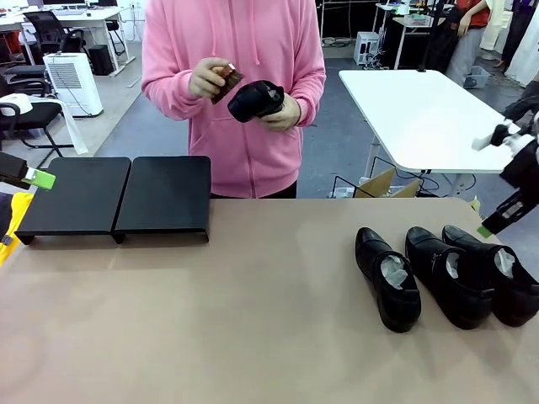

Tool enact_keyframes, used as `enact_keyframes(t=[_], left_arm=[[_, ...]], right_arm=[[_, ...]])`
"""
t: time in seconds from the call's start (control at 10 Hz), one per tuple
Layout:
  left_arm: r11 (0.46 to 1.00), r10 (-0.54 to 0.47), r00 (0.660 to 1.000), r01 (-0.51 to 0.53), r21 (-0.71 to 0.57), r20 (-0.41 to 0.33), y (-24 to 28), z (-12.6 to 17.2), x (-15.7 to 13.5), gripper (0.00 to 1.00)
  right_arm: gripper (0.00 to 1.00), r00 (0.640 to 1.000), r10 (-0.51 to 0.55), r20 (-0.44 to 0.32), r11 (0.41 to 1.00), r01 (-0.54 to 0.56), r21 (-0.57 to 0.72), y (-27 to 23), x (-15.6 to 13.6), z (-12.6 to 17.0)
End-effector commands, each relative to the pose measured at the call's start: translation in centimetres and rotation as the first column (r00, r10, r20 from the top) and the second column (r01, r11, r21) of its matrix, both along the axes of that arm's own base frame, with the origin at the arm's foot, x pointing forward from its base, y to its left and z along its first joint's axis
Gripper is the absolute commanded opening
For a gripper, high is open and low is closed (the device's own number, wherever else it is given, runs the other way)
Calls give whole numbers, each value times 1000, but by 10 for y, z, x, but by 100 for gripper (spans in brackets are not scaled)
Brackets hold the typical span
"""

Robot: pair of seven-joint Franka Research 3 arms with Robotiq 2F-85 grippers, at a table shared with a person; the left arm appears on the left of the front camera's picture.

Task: Organize the shoes by placing them on the stand.
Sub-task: Pick up one Shoe and place it in the middle of the table.

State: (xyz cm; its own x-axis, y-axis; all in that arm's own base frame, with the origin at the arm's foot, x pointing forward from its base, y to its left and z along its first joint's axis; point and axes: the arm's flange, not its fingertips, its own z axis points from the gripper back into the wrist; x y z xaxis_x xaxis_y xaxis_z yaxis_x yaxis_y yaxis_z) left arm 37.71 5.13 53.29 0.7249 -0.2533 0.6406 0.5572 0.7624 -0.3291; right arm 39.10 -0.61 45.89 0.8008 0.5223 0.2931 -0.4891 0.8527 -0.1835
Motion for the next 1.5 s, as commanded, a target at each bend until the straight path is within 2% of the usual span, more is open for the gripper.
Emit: enact_keyframes(t=[0.0, 0.3, 0.4, 0.5, 0.7, 0.8, 0.9, 1.1, 1.4], left_arm=[[1000, -16, 1000, 16, -17, 13, 1, 0, 1, 100], [1000, -16, 1000, 16, -17, 13, 1, 0, 1, 100], [1000, -16, 1000, 16, -17, 13, 1, 0, 1, 100], [1000, -16, 1000, 16, -17, 13, 1, 0, 1, 100], [1000, -16, 1000, 16, -17, 13, 1, 0, 1, 100], [1000, -16, 1000, 16, -17, 13, 1, 0, 1, 100], [1000, -16, 1000, 16, -17, 13, 1, 0, 1, 100], [1000, -16, 1000, 16, -17, 13, 1, 0, 1, 100], [1000, -16, 1000, 16, -17, 13, 1, 0, 1, 100]], right_arm=[[55, 997, -44, -59, 998, 41, -45, 10, -20, -31], [55, 991, -89, -105, 994, 81, -78, 17, -19, -52], [55, 990, -123, -65, 987, 116, -110, 17, -17, -47], [55, 993, -41, -112, 999, 38, -35, 13, 5, -35], [55, 992, -63, -110, 997, 58, -50, 15, 5, -37], [55, 992, -7, -125, 996, -4, -85, 22, 5, -35], [55, 985, -31, -167, 995, 14, -101, 25, 9, -43], [55, 979, -60, -196, 995, 44, -87, 27, 12, -53], [55, 966, -163, -199, 986, 154, -58, 17, 16, -69]])
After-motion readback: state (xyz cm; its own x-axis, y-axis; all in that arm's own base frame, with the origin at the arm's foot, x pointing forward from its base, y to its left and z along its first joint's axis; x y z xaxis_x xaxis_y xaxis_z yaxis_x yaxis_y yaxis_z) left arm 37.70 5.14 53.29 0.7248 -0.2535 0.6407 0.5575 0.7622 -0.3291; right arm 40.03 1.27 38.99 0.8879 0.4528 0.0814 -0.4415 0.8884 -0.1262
